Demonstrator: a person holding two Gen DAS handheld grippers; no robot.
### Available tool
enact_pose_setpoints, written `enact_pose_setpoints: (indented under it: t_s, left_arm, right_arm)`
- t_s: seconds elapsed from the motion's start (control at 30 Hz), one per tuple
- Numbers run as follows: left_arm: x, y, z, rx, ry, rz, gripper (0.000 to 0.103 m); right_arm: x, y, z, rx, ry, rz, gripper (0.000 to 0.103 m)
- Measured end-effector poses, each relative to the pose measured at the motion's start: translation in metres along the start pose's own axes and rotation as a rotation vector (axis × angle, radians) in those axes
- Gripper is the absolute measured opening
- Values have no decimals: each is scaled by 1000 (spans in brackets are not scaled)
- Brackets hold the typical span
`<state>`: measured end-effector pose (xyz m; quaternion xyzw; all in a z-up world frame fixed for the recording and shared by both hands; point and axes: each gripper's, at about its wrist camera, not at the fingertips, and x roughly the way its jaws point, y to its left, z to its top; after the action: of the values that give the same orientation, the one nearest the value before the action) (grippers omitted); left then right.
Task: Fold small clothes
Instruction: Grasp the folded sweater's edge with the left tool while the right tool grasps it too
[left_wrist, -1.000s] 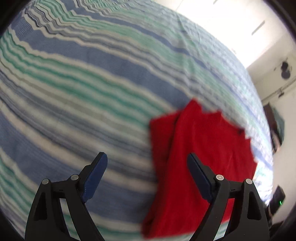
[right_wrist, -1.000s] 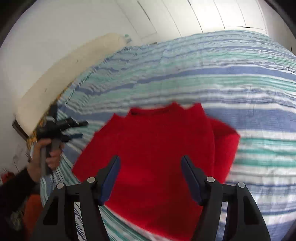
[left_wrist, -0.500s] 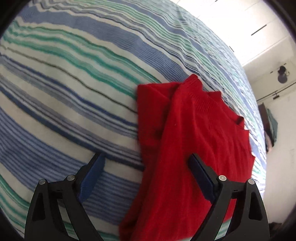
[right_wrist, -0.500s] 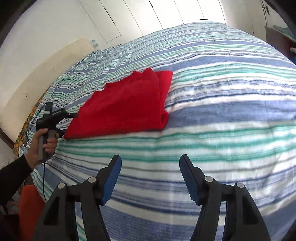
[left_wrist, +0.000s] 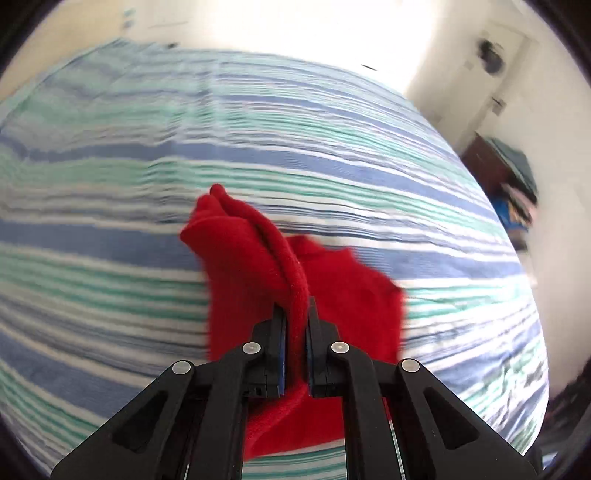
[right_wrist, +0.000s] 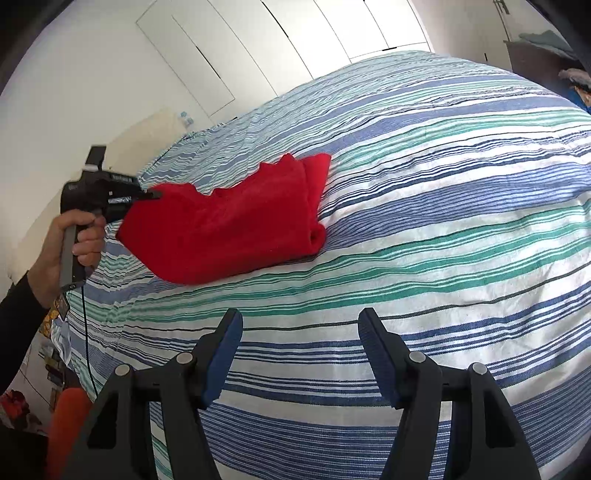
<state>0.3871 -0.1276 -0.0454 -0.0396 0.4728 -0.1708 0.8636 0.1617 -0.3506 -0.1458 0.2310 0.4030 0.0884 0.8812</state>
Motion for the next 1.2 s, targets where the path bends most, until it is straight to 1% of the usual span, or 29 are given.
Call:
enact_pose_setpoints:
  t_s: [0.07,0.1,0.13,0.17,0.23,0.27,0.3,0.33,0.37,0.4,0.43,0.47,0.53,0.57,0.67,0.7,0.73,0.77,0.8,0.87,0.9,0.93,0.97,1.0,1.07,1.1,1.13,1.17,1.2]
  left_arm:
    - [29,-51,-10,77,28,-4,6]
    - [50,-72,-19,106,64,-13,9]
    - [68,-86,-28,127,102,-18,13]
    - [91,-100,-43,145,164,-12,19]
    - [110,-114,-68,149,256,9,22]
    - [101,-112,-78,146,251,5,25]
    - [88,-109,-86,142,228,-25,40]
    - [70,-103,-94,134,202,-70,59]
    - [44,-89,-103,112,159,-120,67]
    - [24,-74,-111,92,121,-138,79]
    - [-1,-49,-122,66,71,-133,86]
    - [-16,-30,-129,47,44,-119,88]
    - [-37,18,-148,-6,23,-45,89]
    - [-46,48,-161,-54,28,1,88]
    - [-63,114,-199,-198,46,78,86]
    - [-69,131,-212,-244,49,101,85]
    - [-74,144,-224,-284,50,114,85]
    - [-80,158,-236,-324,46,119,85]
    - [-85,164,-247,-356,43,119,85]
    - [-89,178,-266,-394,47,118,85]
    - [-89,177,-271,-396,53,119,85]
    - [-89,175,-274,-388,60,119,83]
    - [-90,171,-273,-375,57,121,83]
    - [-91,171,-272,-368,49,120,83]
    - [-93,165,-262,-360,16,107,83]
    - [-88,162,-256,-355,7,96,83]
    - [-81,156,-249,-343,8,79,83]
    - [-71,146,-238,-319,22,63,83]
    - [-64,136,-228,-297,30,56,83]
  right_arm:
    - [-5,-9,-1,21,-3,-10,65]
    - [-8,-12,-1,30,-9,-12,65]
    - [-12,-16,0,40,-16,-15,65]
    - [-14,-20,1,50,-24,-20,65]
    - [-18,-30,3,73,-36,-40,65]
    - [-20,-35,3,86,-39,-56,65]
    - [-21,-40,4,100,-42,-67,65]
    - [-23,-46,4,118,-44,-72,65]
    - [-24,-52,4,138,-45,-71,65]
    - [-24,-56,5,154,-44,-68,65]
    - [-23,-59,6,169,-42,-63,65]
    - [-23,-61,7,178,-41,-56,65]
    - [-19,-56,12,184,-34,-43,65]
    - [-14,-50,17,199,-24,-9,65]
    - [7,-18,35,230,0,155,65]
    - [18,-4,44,236,8,209,67]
    - [32,7,51,248,35,239,70]
    - [52,18,59,271,86,249,74]
    - [69,26,64,278,120,235,74]
    - [100,39,73,252,155,133,74]
    - [111,42,76,243,150,95,71]
    - [121,41,79,242,145,65,65]
    - [126,39,82,246,147,25,21]
    - [125,35,85,280,144,8,7]
    - [108,25,87,383,94,125,7]
    - [102,18,84,409,83,137,7]
    - [105,10,80,416,95,107,7]
    - [116,0,74,418,146,49,7]
    - [132,-12,67,440,220,9,7]
